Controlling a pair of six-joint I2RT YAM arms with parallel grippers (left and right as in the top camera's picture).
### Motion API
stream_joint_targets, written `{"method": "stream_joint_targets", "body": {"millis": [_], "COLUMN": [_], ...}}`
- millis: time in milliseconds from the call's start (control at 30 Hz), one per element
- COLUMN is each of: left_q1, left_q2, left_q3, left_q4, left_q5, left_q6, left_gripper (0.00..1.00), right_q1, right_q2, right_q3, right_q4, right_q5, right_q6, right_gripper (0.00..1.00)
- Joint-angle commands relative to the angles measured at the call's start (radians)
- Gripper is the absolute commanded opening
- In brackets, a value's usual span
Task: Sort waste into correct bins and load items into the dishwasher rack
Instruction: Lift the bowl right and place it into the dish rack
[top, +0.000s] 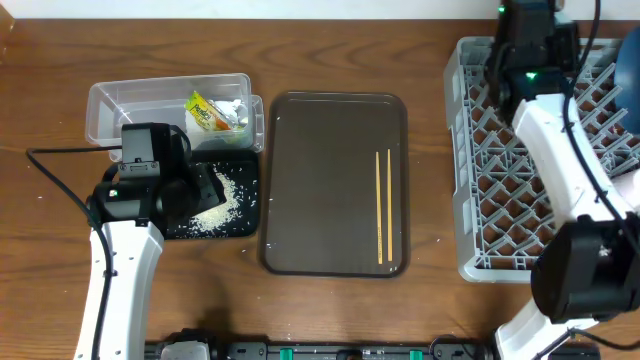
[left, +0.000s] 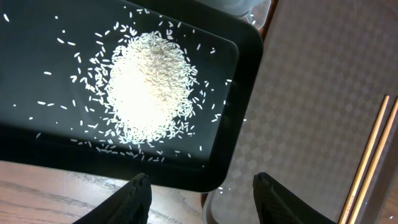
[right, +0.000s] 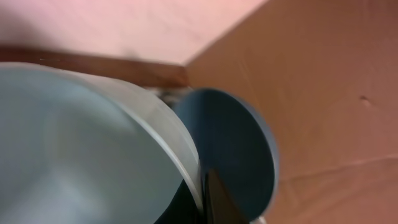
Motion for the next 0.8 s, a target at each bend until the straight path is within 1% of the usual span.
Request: {"method": "stream_joint_targets", "body": {"millis": [0, 167, 400, 533, 767], "left_q1": [0.005, 0.005, 0.005, 0.005, 0.005], "left_q2": [-0.002, -0.002, -0.002, -0.002, -0.002], "left_q3": [0.004, 0.004, 0.004, 0.004, 0.004], "left_q4": [-0.002, -0.002, -0.003, -0.003, -0.003], "left_q5": [-0.006, -0.005, -0.005, -0.005, -0.005], "left_q6": [0.001, 0.001, 0.001, 0.001, 0.001], "left_gripper": [0.56, 0.56, 0.56, 0.56, 0.56], "right_q1": [-0.064, -0.127, -0.147, -0.137, -0.101], "right_q2": [0.057, 0.131, 0.175, 0.177, 0.177], "right_q3": [0.007, 0.007, 0.001, -0.021, -0.046], "right_q4": [0.006, 0.010, 0.005, -0.031, -0.199], "right_q5": [0.092, 0.186, 0.195, 0.194, 0.187], "right_q6": [-0.068, -0.066, -0.035, 0.034, 0.254], "right_gripper": [0.01, 0.01, 0.01, 0.01, 0.01]}}
